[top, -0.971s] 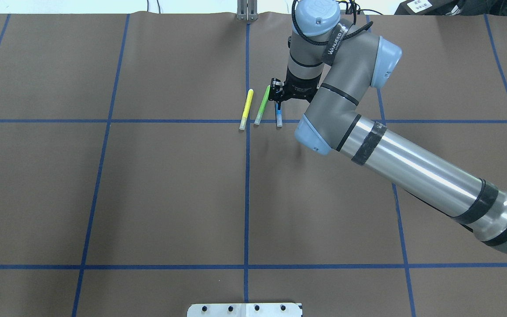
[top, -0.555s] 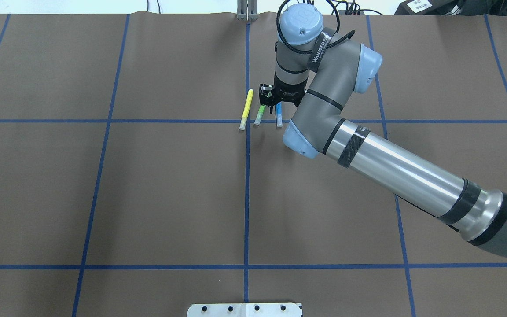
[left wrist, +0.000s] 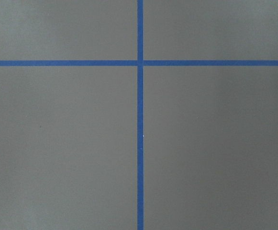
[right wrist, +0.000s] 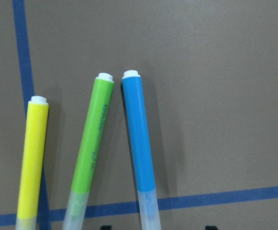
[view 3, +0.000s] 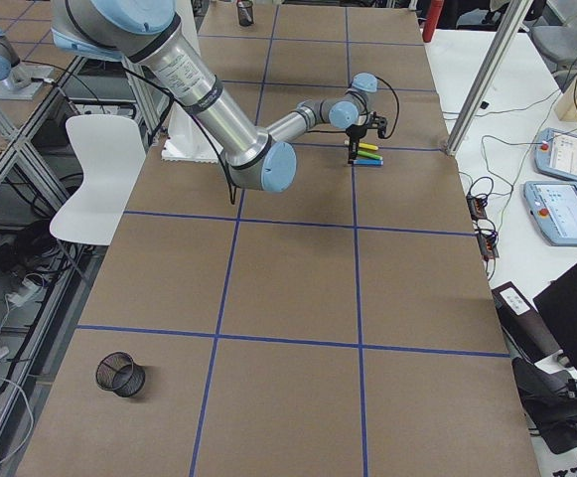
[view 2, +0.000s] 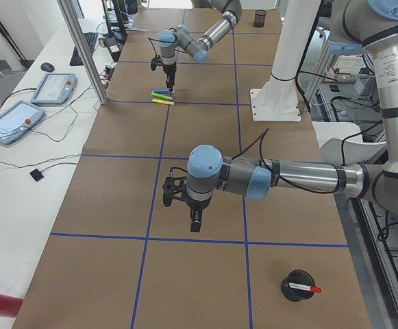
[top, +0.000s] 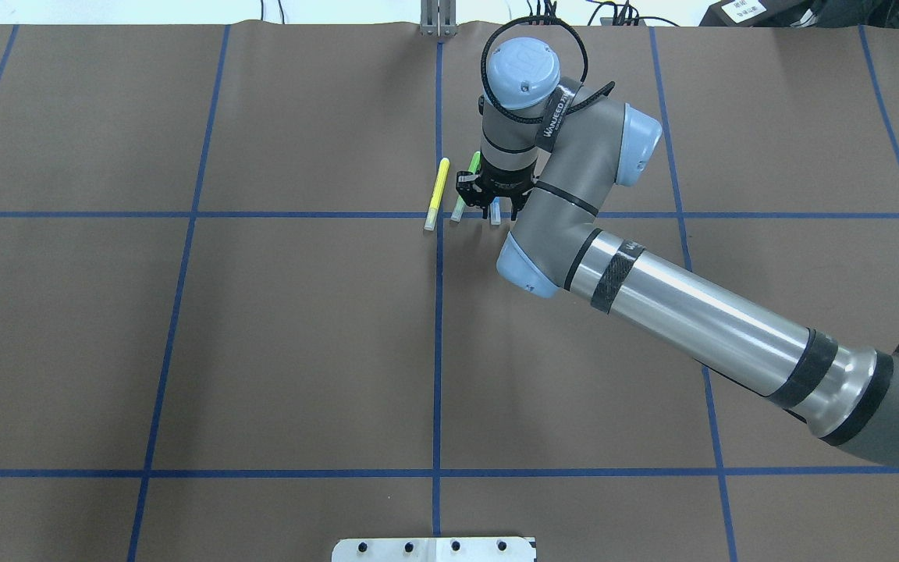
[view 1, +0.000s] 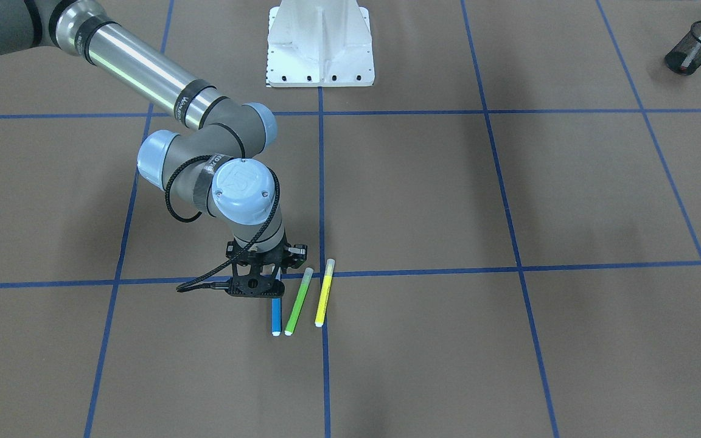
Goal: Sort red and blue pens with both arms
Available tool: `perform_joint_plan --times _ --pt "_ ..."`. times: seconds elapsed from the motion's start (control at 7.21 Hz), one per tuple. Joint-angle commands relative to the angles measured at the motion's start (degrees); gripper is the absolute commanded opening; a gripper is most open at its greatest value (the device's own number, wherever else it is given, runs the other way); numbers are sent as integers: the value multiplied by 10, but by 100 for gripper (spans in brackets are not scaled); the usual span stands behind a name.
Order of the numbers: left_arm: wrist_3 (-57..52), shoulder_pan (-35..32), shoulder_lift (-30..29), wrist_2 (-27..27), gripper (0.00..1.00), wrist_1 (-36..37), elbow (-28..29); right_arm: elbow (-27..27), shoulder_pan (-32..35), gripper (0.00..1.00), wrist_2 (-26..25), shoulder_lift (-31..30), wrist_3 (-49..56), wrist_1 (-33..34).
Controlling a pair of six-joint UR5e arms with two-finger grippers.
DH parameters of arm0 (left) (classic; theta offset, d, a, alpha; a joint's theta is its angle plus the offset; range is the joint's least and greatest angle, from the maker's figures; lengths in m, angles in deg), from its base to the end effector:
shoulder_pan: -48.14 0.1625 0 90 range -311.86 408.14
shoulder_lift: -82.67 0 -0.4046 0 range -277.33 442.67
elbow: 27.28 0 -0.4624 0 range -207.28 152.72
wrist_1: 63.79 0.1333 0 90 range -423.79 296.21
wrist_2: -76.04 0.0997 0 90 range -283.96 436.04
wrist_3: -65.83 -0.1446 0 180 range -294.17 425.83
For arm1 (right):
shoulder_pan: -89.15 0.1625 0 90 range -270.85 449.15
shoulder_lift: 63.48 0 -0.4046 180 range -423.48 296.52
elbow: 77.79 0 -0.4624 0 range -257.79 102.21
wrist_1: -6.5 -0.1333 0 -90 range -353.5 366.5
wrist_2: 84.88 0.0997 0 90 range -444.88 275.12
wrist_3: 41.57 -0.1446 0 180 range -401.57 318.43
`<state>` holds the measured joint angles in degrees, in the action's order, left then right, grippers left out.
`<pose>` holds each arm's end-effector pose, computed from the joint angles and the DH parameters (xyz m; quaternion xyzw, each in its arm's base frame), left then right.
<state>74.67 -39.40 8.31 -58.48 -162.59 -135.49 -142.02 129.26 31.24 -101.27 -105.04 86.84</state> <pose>-0.0117 -0.4719 0.6128 0.0541 0.3841 -0.0138 0.9216 -0.6364 -0.6272 0.2507 -0.0137 -0.3702 0.0400 0.9280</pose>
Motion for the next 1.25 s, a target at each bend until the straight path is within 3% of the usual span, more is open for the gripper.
perform_joint_plan --times 0.0,0.83,0.97,1.11 --pt "-11 0 0 0 100 -4 5 3 -3 44 0 1 0 -2" --pt "-11 0 0 0 100 -5 5 19 -10 44 0 -3 0 -25" --pt "-11 0 0 0 100 -5 4 19 -10 30 0 -3 0 -25" --pt "-11 0 0 0 100 -5 4 19 -10 2 1 -2 -1 -25"
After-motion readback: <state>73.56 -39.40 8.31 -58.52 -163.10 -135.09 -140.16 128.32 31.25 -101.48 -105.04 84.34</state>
